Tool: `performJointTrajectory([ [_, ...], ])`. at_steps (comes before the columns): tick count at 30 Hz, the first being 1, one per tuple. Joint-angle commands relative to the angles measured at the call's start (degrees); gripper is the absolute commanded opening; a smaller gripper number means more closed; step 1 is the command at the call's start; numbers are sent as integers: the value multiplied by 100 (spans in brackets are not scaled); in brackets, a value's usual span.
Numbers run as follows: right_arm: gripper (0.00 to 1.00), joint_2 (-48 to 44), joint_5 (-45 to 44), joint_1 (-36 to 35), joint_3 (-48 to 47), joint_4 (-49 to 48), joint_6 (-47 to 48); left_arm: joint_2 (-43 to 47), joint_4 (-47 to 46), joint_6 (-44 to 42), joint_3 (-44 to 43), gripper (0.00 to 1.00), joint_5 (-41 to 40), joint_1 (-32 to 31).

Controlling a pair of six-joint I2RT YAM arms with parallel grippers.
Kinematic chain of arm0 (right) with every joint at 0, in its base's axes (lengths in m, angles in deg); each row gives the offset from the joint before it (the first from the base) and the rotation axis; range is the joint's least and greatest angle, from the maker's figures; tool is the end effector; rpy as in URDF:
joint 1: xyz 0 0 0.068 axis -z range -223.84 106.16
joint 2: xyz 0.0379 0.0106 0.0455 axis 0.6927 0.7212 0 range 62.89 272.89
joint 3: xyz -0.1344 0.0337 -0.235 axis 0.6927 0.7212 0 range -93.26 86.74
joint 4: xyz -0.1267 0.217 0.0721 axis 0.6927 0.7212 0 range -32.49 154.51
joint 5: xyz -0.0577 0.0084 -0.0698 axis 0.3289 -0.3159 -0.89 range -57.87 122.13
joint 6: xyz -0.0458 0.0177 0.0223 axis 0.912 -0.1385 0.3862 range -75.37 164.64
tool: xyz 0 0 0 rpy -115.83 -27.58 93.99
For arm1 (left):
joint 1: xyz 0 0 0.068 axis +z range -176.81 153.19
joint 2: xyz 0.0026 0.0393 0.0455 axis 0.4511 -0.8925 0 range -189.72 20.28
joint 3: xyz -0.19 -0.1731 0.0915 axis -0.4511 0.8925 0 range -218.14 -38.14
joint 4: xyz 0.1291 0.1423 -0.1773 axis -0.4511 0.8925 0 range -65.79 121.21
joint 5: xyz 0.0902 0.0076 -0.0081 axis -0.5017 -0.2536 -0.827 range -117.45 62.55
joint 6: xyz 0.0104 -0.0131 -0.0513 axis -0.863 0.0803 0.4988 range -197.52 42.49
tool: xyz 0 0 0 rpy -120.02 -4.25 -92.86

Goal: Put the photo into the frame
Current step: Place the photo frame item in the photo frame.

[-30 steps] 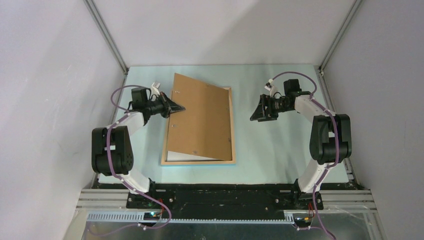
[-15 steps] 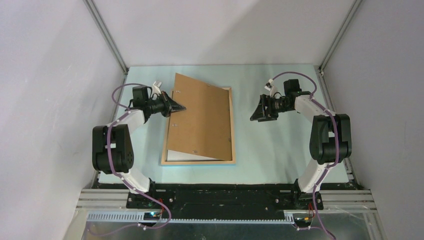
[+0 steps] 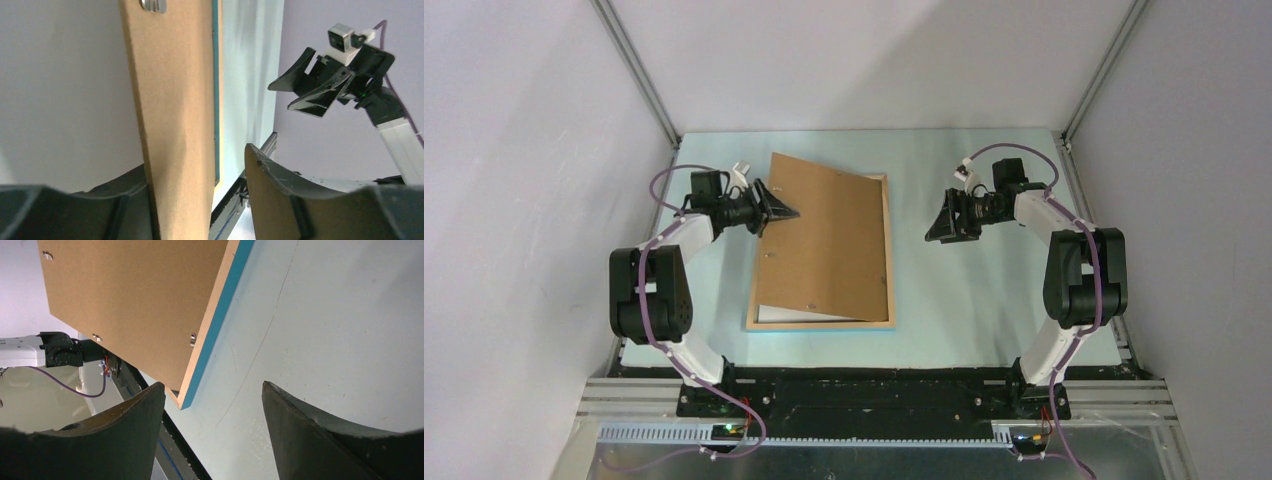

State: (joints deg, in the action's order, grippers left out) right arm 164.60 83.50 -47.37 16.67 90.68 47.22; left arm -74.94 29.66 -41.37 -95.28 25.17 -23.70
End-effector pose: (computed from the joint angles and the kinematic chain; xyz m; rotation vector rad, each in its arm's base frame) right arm 0.3522 0.0495 0.2074 -0.3964 2.4503 1.1915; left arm 0.3442 -0.0096 0.2067 -0.3093 2.3041 -1.3554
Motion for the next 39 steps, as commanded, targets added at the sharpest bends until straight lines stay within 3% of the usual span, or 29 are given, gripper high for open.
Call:
performJointTrajectory([
  [1, 75, 13, 26, 20, 19, 14, 105, 56, 178, -237, -269, 60, -41, -77],
  [6, 75, 10, 30, 31, 14, 23, 109, -29, 525, -452, -471, 85, -218, -76],
  [12, 75, 13, 38, 47, 19, 38, 105, -162, 1008, -794, -666, 99, -682, -77],
  [21, 75, 40, 48, 59, 15, 24, 109, -228, 1721, -1222, -897, 100, -1459, -90],
  [39, 75, 69, 56, 63, 13, 10, 100, -223, 2279, -1706, -1194, 100, -1879, -467],
])
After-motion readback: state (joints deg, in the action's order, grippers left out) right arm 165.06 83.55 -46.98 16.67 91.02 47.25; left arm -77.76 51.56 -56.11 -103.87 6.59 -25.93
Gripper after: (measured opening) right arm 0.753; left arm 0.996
